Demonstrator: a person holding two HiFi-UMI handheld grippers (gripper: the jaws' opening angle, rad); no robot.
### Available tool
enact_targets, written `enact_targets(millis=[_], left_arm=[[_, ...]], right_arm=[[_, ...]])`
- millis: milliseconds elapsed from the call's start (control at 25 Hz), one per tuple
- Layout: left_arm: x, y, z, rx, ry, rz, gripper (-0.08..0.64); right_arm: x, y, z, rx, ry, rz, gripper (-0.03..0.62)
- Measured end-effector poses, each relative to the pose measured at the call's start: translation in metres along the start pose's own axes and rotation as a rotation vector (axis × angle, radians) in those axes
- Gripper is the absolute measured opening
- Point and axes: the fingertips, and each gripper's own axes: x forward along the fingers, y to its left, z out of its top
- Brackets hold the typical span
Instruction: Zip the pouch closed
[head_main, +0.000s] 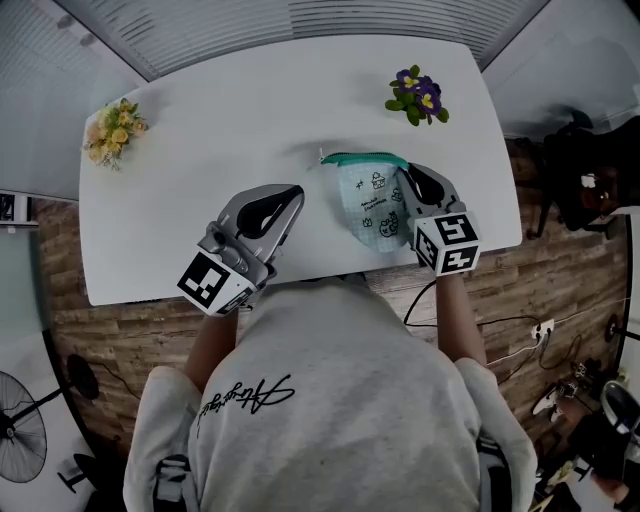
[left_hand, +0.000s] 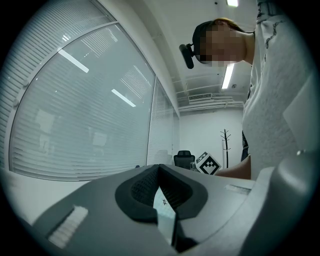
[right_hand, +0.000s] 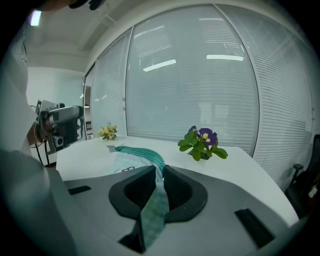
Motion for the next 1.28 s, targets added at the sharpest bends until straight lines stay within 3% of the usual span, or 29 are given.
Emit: enact_targets(millis=[880, 1280], left_arm=[[0.002, 0.018, -0.033, -0.059, 0.087, 0.052, 0.002], [0.022, 0.028, -0.062, -0.123, 0.145, 0.024, 0.169]], right_arm=[[-0.025, 0.008, 0.045, 0.037, -0.144, 0.013, 0.051], [-0.039, 0.014, 0.068, 0.100, -0.226, 0.063, 0.051]])
